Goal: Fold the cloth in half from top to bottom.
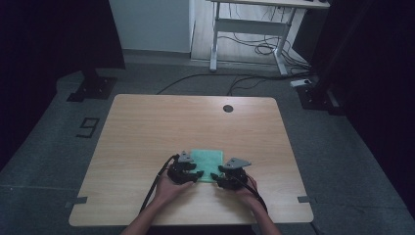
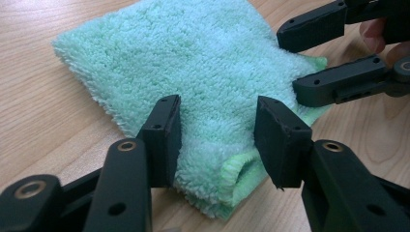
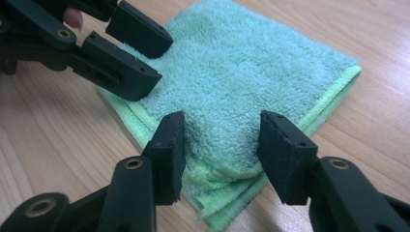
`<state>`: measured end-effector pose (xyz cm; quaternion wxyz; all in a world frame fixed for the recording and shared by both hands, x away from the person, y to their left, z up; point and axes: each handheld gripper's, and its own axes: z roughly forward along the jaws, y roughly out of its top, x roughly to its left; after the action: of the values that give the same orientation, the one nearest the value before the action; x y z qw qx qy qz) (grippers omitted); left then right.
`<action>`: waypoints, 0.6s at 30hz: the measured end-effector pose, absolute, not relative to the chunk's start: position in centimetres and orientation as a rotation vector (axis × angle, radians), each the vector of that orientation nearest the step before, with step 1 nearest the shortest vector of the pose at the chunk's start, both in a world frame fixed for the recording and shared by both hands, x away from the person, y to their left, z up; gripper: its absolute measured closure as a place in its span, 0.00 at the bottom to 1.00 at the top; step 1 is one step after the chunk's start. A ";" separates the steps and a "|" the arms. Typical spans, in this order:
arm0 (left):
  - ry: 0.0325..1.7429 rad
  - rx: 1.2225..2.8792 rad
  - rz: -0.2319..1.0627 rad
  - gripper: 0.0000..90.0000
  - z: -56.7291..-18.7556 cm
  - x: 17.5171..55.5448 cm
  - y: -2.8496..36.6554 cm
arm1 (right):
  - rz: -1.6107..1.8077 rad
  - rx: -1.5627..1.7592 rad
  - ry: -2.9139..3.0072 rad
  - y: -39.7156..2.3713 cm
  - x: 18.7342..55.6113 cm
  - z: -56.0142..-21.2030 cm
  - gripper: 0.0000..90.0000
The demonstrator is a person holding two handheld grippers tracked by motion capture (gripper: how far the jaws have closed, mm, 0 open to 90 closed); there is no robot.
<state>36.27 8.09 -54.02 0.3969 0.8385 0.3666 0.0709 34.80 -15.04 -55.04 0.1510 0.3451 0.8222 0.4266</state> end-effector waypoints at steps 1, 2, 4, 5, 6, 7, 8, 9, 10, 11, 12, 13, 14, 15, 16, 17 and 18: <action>0.931 2.119 0.174 0.56 -53.9 36.2 8.2 | 1.232 0.993 2.354 -15.1 34.7 -54.9 0.57; 0.930 2.116 0.176 0.55 -53.8 36.1 8.3 | 1.247 0.995 2.347 -15.1 34.6 -54.8 0.57; 0.926 2.114 0.191 0.53 -53.5 35.9 8.4 | 1.272 0.993 2.335 -15.3 34.3 -54.5 0.56; 0.920 2.107 0.197 0.52 -53.2 35.6 8.6 | 1.280 0.988 2.332 -15.3 34.2 -54.4 0.56; 0.916 2.104 0.202 0.52 -53.0 35.5 8.7 | 1.286 0.981 2.325 -15.4 33.9 -54.2 0.55; 0.911 2.097 0.222 0.51 -52.7 35.2 8.8 | 1.288 0.976 2.322 -15.5 33.7 -54.1 0.54; 0.907 2.095 0.233 0.51 -52.5 34.9 9.0 | 1.297 0.975 2.316 -15.5 33.4 -53.9 0.53; 0.905 2.084 0.243 0.51 -52.2 34.5 9.2 | 1.305 0.973 2.310 -15.6 33.2 -53.8 0.53; 0.907 2.078 0.245 0.50 -52.1 34.2 9.4 | 1.323 0.978 2.301 -15.8 32.8 -53.6 0.51; 0.907 2.072 0.252 0.50 -51.9 33.8 9.6 | 1.330 0.981 2.297 -15.9 32.5 -53.5 0.51; 0.905 2.068 0.256 0.49 -51.8 33.4 9.8 | 1.337 0.985 2.290 -16.0 32.2 -53.4 0.50; 0.901 2.065 0.259 0.49 -51.7 33.0 10.1 | 1.345 0.986 2.283 -16.1 31.8 -53.4 0.50; 0.900 2.064 0.263 0.49 -51.7 32.7 10.3 | 1.355 0.992 2.277 -16.2 31.5 -53.3 0.50; 0.892 2.079 0.281 0.48 -51.7 32.1 10.6 | 1.363 0.997 2.274 -16.3 31.2 -53.2 0.50; 0.888 2.085 0.298 0.46 -51.7 31.9 10.7 | 1.367 0.998 2.265 -16.5 30.7 -53.3 0.49; 0.887 2.084 0.309 0.46 -51.7 31.5 11.0 | 1.371 1.005 2.256 -16.7 30.3 -53.3 0.49; 0.889 2.079 0.304 0.46 -51.7 31.2 11.3 | 1.377 1.014 2.248 -16.8 30.0 -53.3 0.49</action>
<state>31.23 11.26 -51.75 0.4168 0.8284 0.3541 0.1212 29.98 -16.83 -53.33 0.1579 0.3544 0.7859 0.4814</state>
